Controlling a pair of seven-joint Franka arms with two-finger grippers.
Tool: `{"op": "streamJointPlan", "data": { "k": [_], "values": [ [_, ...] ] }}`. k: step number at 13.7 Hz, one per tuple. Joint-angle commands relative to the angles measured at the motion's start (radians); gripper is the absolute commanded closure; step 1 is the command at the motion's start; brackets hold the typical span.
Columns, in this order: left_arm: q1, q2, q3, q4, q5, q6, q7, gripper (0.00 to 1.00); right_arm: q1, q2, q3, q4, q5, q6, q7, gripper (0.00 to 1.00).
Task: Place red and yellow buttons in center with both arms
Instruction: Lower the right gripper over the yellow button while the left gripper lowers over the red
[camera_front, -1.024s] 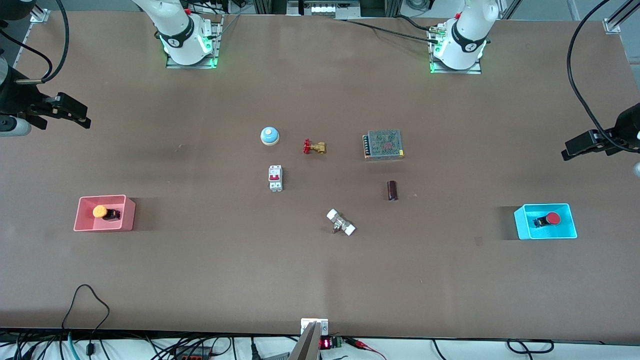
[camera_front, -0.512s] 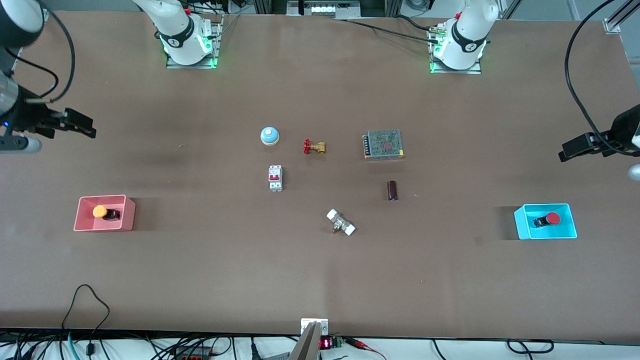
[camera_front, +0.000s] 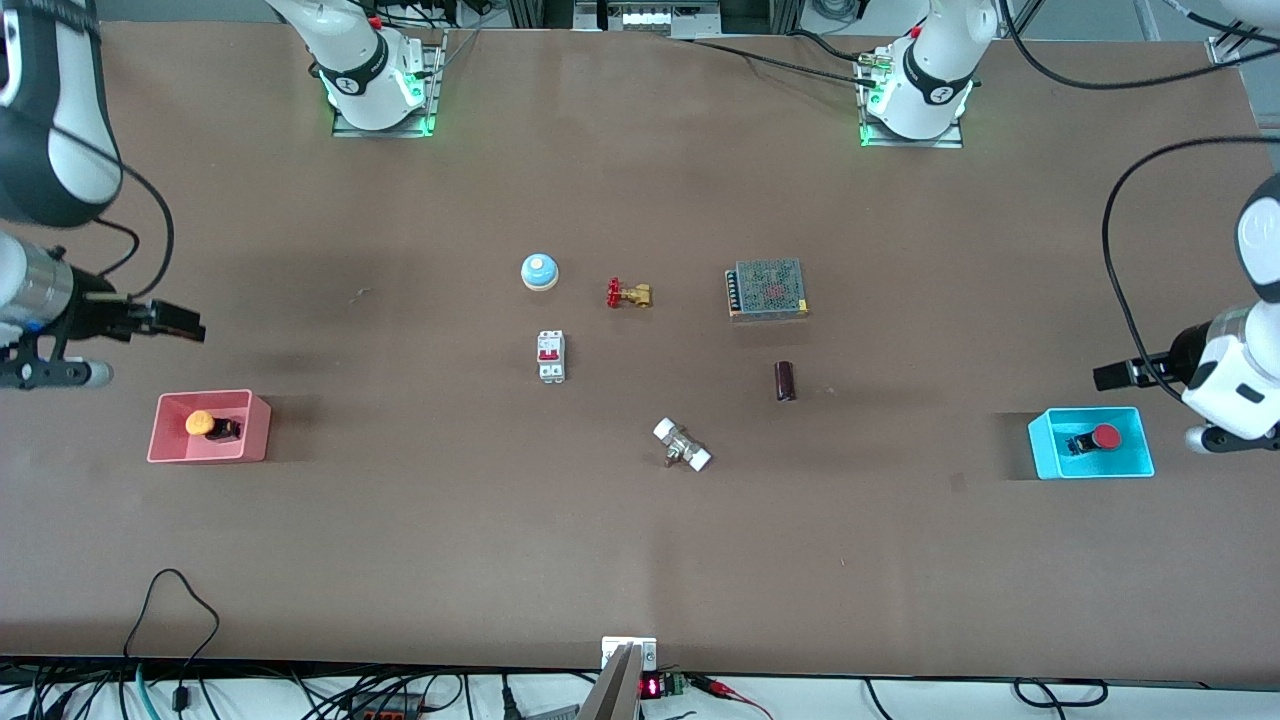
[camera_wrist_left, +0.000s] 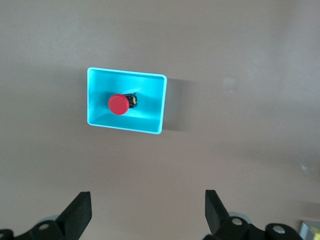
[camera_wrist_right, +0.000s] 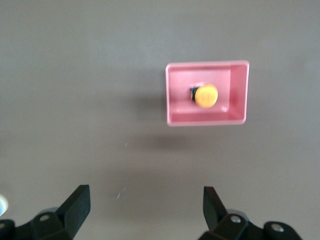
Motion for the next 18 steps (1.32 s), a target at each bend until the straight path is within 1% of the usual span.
{"op": "streamJointPlan", "data": {
  "k": [1, 3, 6, 8, 9, 11, 13, 15, 16, 18],
  "values": [
    [0.043, 0.062, -0.012, 0.015, 0.021, 0.081, 0.007, 0.0, -0.043, 0.054, 0.008, -0.019, -0.033, 0.121, -0.06, 0.0],
    [0.057, 0.123, -0.012, 0.018, 0.021, 0.16, 0.076, 0.0, -0.056, 0.104, 0.008, -0.025, -0.11, 0.228, -0.062, 0.0],
    [0.106, 0.206, -0.012, 0.018, 0.02, 0.308, 0.146, 0.0, -0.084, 0.14, 0.01, -0.08, -0.115, 0.383, -0.062, 0.0],
    [0.12, 0.246, -0.012, 0.019, 0.018, 0.356, 0.168, 0.0, -0.087, 0.16, 0.01, -0.099, -0.113, 0.471, -0.056, 0.0],
    [0.12, 0.266, -0.012, 0.025, 0.018, 0.366, 0.171, 0.0, -0.086, 0.167, 0.01, -0.103, -0.113, 0.495, -0.056, 0.0],
    [0.123, 0.298, -0.012, 0.021, 0.018, 0.425, 0.171, 0.0, -0.083, 0.175, 0.01, -0.108, -0.113, 0.526, -0.053, 0.0],
    [0.129, 0.308, -0.012, 0.012, 0.02, 0.479, 0.171, 0.0, -0.081, 0.189, 0.01, -0.109, -0.112, 0.543, -0.045, 0.0],
    [0.131, 0.309, -0.012, 0.0, 0.021, 0.484, 0.18, 0.0, -0.084, 0.192, 0.01, -0.138, -0.112, 0.571, -0.047, 0.0],
    [0.141, 0.317, -0.012, -0.004, 0.018, 0.488, 0.223, 0.0, -0.086, 0.192, 0.01, -0.164, -0.112, 0.591, -0.05, 0.0],
    [0.146, 0.329, -0.012, -0.008, -0.002, 0.494, 0.257, 0.0, -0.087, 0.204, 0.01, -0.2, -0.113, 0.658, -0.057, 0.0]
  ]
}}
